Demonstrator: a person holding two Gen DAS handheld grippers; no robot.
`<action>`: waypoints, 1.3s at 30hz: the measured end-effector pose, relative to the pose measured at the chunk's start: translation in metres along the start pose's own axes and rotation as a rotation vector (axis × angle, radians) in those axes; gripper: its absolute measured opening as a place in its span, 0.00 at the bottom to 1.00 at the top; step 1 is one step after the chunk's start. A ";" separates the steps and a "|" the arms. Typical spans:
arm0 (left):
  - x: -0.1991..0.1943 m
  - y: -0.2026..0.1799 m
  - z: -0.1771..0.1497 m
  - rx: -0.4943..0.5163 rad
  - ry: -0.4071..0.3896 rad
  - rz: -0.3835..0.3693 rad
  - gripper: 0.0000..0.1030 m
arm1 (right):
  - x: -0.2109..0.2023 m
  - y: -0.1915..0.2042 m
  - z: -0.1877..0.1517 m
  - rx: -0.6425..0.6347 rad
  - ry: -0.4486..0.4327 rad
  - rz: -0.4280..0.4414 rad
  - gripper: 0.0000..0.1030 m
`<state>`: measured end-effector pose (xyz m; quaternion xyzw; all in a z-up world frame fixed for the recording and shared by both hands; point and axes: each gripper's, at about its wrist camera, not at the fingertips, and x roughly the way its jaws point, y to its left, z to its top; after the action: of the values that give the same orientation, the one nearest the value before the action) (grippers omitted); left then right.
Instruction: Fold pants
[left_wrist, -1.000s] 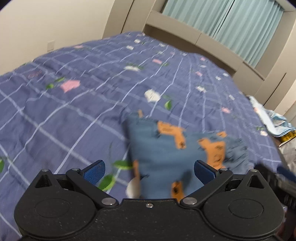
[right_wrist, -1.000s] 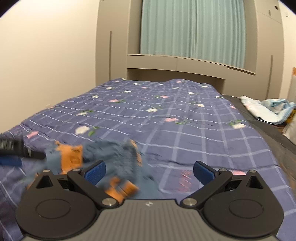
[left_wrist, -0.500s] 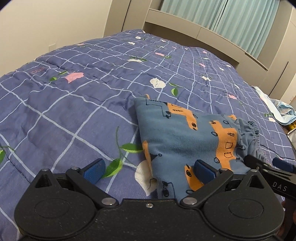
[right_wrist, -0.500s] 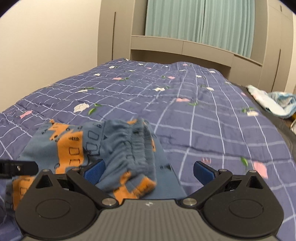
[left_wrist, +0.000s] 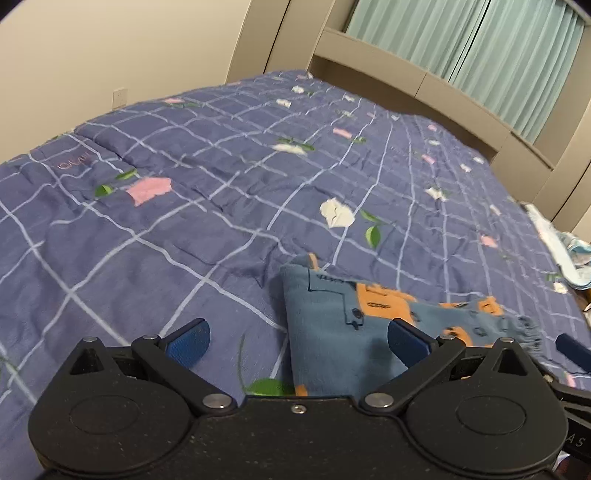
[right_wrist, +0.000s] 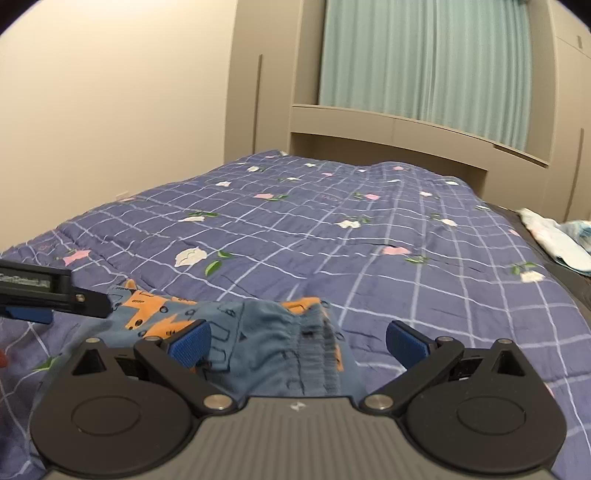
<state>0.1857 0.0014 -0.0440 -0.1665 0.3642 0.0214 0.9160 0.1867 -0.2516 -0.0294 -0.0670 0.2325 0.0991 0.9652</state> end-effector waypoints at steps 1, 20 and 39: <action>0.004 -0.001 -0.001 0.002 0.001 0.009 0.99 | 0.006 0.000 0.000 -0.008 0.009 -0.009 1.00; 0.008 -0.008 -0.020 0.089 -0.087 0.041 0.99 | 0.036 -0.033 -0.024 0.177 0.131 0.020 1.00; 0.007 -0.008 -0.023 0.097 -0.100 0.040 0.99 | 0.035 -0.031 -0.026 0.175 0.128 0.009 1.00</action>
<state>0.1772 -0.0139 -0.0619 -0.1131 0.3219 0.0304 0.9395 0.2134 -0.2810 -0.0657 0.0126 0.3017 0.0780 0.9501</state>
